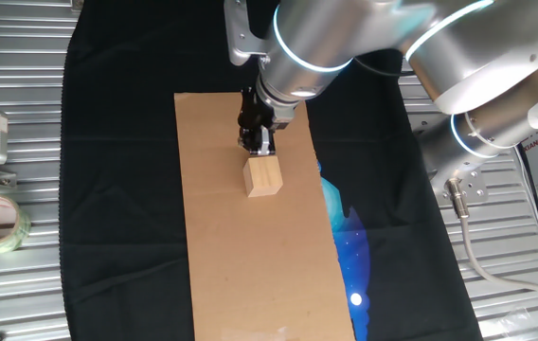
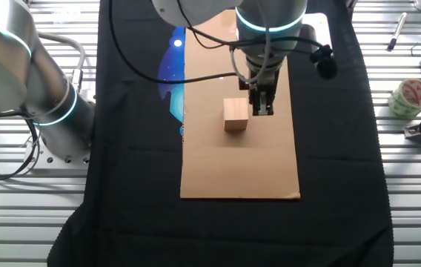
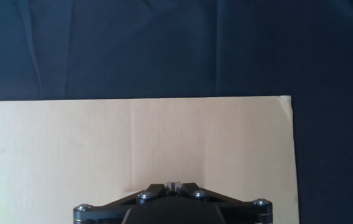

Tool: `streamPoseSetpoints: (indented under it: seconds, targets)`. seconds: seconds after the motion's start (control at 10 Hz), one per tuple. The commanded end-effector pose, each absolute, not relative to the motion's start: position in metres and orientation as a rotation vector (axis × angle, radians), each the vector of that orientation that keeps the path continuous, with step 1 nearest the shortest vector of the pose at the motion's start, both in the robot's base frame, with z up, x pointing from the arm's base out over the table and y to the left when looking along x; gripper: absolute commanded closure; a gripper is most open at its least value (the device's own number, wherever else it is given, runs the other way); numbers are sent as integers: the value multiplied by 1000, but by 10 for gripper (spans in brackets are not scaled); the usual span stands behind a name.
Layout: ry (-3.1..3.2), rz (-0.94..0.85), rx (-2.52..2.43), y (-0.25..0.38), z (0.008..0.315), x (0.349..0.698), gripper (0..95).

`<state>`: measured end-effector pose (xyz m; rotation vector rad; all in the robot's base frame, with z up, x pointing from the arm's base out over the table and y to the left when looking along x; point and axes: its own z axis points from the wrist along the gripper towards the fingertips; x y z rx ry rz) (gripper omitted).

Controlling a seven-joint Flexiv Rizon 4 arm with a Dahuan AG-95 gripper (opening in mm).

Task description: Use the gripper to push the small block from left to right

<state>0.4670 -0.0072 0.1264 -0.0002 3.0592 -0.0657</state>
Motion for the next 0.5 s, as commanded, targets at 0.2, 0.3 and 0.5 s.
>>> streamPoseSetpoints:
  seconds: [0.2,0.3,0.5]
  targets:
    - [3053,-50,-19,-12,121,466,950]
    - [3045,-41,-31,-16,117,464,950]
    - [3036,-41,-35,-18,113,461,950]
